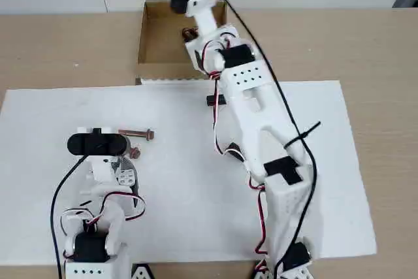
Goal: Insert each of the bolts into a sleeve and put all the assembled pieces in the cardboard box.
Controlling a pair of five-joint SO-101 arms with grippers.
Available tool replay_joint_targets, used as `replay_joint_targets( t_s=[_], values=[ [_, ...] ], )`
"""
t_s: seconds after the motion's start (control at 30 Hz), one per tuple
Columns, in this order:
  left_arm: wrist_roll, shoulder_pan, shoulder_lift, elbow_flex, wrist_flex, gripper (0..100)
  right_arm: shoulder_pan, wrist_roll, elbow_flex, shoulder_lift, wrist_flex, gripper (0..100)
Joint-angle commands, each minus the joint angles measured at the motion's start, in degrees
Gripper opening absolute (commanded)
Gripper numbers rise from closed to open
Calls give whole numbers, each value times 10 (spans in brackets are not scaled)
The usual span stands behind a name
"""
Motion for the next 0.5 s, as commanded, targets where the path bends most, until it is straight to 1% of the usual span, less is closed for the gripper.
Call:
replay_joint_targets(
  t_s=[0.0,0.17,0.33,0.4,0.47],
  values=[
    [-2,-4,-5,-1,-2,6,2,-19,-27,-80,104,3],
    [-2,-4,-5,-1,-2,6,4,-17,-27,-124,230,3],
    [-2,-4,-5,-1,-2,6,2,-17,-27,-131,345,4],
    [-2,-4,-5,-1,-2,6,-3,-17,-27,-131,386,4],
    [-2,-4,-5,-1,-2,6,-4,-17,-25,-131,405,4]
  ],
)
